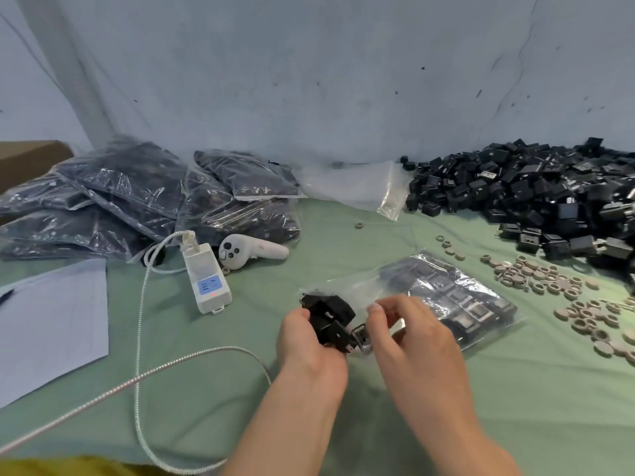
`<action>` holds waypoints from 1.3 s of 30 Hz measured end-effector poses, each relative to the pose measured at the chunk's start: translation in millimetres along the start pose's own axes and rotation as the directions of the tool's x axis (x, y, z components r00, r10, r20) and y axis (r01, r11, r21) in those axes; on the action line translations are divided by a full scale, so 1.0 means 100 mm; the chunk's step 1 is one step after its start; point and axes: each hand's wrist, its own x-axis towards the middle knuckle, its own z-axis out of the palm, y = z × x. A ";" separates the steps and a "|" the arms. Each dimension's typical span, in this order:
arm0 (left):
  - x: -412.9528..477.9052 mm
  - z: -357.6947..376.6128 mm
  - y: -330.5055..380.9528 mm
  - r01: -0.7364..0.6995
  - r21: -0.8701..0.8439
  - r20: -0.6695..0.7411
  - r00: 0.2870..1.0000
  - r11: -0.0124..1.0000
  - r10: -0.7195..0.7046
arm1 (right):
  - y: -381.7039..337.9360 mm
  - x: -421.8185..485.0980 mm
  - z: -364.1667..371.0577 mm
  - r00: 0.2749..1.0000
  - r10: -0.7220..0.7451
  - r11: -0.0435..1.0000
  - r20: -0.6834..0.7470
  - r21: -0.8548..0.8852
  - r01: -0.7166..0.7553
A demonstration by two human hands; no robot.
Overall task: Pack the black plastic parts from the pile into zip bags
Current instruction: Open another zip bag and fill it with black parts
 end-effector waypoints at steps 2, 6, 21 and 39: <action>0.00 -0.01 0.01 0.013 -0.030 -0.018 1.000 0.999 -0.014 | 0.00 0.04 -0.02 0.999 0.027 0.998 -0.019 0.057 -0.025; 0.00 -0.05 0.04 0.027 -0.102 -0.024 0.999 0.994 -0.029 | 0.01 0.07 -0.03 0.997 0.065 0.989 -0.028 0.134 -0.061; -0.09 -0.10 0.11 0.052 -0.163 0.016 0.999 0.985 -0.050 | -0.02 -0.10 -0.07 0.997 -0.073 0.996 0.020 0.056 0.072; 0.11 -0.24 -0.02 -0.660 0.716 0.548 0.733 0.227 0.404 | 0.03 -0.01 -0.17 0.921 -0.389 0.911 0.002 -0.143 0.386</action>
